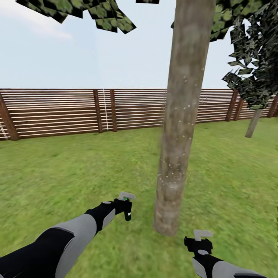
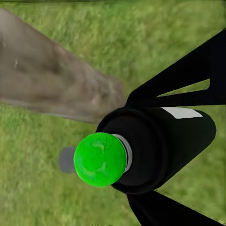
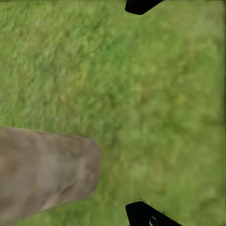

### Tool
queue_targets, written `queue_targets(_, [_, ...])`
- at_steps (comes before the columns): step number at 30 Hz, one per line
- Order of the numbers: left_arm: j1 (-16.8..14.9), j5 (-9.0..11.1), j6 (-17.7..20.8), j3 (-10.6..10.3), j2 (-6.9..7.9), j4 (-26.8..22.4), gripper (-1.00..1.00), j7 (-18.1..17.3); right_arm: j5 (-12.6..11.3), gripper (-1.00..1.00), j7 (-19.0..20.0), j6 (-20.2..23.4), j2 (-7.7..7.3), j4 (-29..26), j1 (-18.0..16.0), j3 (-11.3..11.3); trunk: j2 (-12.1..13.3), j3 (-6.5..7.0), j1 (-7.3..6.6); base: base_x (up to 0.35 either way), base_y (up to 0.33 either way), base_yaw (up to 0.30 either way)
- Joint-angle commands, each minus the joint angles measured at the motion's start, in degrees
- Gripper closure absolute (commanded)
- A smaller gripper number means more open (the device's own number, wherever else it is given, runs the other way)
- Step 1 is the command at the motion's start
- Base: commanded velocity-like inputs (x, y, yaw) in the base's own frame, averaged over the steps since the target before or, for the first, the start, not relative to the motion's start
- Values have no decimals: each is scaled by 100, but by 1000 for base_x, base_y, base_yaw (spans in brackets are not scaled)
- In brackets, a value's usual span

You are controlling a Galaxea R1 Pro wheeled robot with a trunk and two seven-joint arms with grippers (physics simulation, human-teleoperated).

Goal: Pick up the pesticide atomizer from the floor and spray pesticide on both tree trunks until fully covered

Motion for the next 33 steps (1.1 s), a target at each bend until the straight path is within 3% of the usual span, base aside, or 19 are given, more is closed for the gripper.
queue_targets(1, [-2, 42, 31, -28, 0, -8, 100, -16, 21, -100, -20, -44, 0, 29, -13, -12, -5, -7, 2, 163, 700, -300])
queue_targets(23, [7, 42, 31, -28, 0, -8, 100, -71, 21, -100, -18, -44, 74, 31, -13, -11, -5, -7, 2, 163, 700, -300])
queue_targets(33, [7, 42, 30, -28, 0, -8, 100, -77, 21, -100, -19, -44, 78, 31, -13, -10, -5, -7, 2, 72, 336, -300])
